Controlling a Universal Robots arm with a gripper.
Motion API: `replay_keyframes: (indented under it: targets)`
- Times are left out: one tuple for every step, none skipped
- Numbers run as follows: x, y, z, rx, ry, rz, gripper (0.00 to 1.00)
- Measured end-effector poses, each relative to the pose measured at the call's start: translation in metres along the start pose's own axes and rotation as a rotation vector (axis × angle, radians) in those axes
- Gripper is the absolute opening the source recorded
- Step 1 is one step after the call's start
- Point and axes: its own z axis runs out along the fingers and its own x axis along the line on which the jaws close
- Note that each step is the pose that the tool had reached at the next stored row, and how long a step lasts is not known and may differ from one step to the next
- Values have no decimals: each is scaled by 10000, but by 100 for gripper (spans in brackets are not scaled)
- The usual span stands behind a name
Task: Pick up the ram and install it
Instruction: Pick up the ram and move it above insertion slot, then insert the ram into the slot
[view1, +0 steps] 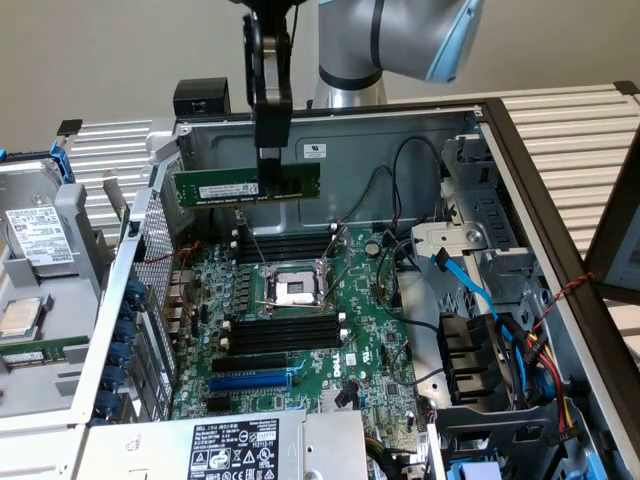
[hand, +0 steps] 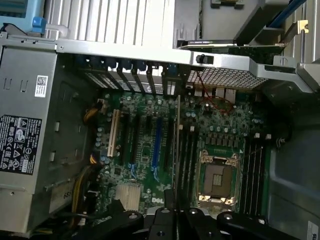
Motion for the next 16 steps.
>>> replay_keyframes:
  targets:
    - [-13, -42, 9, -15, -1, 0, 13]
    - [-29, -78, 18, -27, -3, -1, 13]
    - [-55, -105, 27, -35, -5, -2, 13]
    - [-86, -124, 37, -38, -10, -1, 13]
    - [-126, -140, 49, -41, -12, -2, 13]
    - [-162, -147, 59, -44, -15, -3, 13]
    - [-190, -150, 65, -46, -22, -5, 13]
    - [-200, -151, 66, -53, -22, -14, 13]
    - [-200, -151, 66, -57, -21, -17, 13]
    - [-200, -151, 65, -58, -21, -18, 13]
    - [-200, -151, 65, -58, -21, -18, 13]
    - [-201, -151, 66, -58, -22, -18, 13]
    - [-201, -151, 65, -58, -21, -19, 13]
    - [-201, -151, 65, -58, -21, -18, 13]
    - [-201, -151, 65, -58, -21, -19, 13]
    - [-201, -151, 65, -58, -21, -19, 13]
